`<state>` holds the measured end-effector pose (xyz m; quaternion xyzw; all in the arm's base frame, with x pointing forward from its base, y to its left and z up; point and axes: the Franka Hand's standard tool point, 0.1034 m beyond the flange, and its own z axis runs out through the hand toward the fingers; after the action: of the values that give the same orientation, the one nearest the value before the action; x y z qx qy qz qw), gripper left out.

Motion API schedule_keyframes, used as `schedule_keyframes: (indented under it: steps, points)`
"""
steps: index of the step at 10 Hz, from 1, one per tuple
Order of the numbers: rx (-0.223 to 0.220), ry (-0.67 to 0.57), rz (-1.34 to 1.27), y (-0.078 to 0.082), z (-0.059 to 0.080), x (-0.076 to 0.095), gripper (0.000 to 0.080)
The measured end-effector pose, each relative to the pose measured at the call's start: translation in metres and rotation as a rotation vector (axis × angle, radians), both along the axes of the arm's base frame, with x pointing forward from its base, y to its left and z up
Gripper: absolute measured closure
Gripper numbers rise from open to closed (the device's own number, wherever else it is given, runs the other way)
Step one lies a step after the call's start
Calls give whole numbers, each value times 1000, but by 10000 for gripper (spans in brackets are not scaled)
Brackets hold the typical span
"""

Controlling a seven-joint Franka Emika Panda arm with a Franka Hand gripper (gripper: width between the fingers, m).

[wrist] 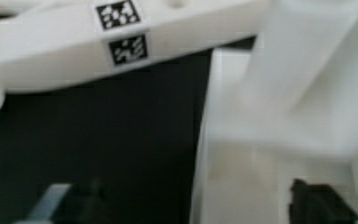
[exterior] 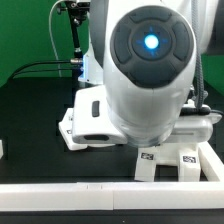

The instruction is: Assemble chair

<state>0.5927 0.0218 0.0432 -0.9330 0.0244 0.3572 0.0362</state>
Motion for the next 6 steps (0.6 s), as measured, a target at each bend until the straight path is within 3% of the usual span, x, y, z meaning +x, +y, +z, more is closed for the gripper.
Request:
schedule_keyframes:
  steps: [1,4,6]
  points:
    - [4,-89,-4,-8,10,9,181]
    - [-6,-333,-25,-34,34,8,151]
    - [-22,-442,-35,-35,38,-5,151]
